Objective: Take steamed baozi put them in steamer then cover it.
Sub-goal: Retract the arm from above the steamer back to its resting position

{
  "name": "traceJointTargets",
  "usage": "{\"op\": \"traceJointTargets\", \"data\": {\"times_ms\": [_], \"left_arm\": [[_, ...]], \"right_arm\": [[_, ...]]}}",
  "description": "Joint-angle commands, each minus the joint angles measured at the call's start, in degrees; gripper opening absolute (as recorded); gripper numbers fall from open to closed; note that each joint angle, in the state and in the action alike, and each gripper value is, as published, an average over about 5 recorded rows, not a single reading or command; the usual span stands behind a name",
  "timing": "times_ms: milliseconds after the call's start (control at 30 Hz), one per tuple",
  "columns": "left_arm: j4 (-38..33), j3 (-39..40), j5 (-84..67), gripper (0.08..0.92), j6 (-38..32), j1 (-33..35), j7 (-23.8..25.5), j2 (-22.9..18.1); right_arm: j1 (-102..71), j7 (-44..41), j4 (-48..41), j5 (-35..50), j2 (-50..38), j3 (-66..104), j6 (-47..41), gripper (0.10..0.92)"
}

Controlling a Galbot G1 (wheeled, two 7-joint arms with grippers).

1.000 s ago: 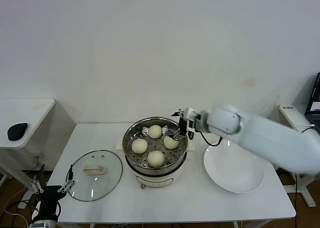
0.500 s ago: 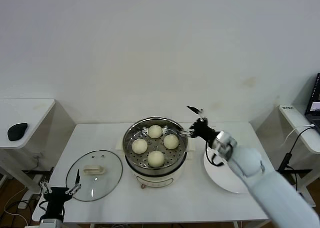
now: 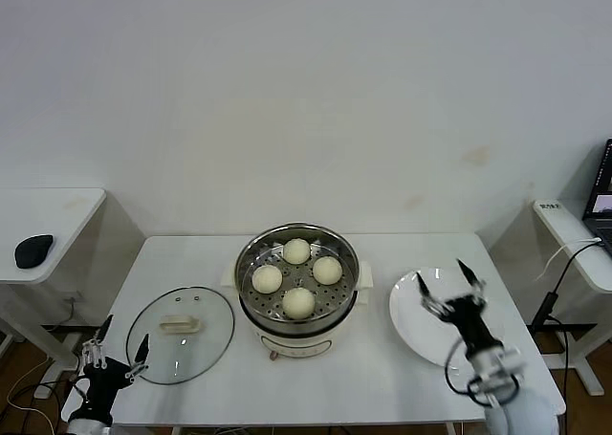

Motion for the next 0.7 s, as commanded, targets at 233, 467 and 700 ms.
{"op": "traceJointTargets", "data": {"times_ms": [233,467,700], "left_arm": [[12.3,5.8,26.2,0.823,-4.3,-9.2,-0.8,3.5],[15.3,8.3,26.0,0.823,-4.1,-13.4,-0.8,3.2],[19.2,10.0,25.9,0.823,-4.1,-19.1,-1.1,3.8]], "right_arm": [[-14.4,0.8,1.6,-1.3,8.4,14.0,3.8,0.823],[-14.7,0.8,0.9,-2.0,9.2,14.2,4.2,0.823],[-15.1,0.8,1.1,-2.8,10.5,13.8,4.2,0.823]]}}
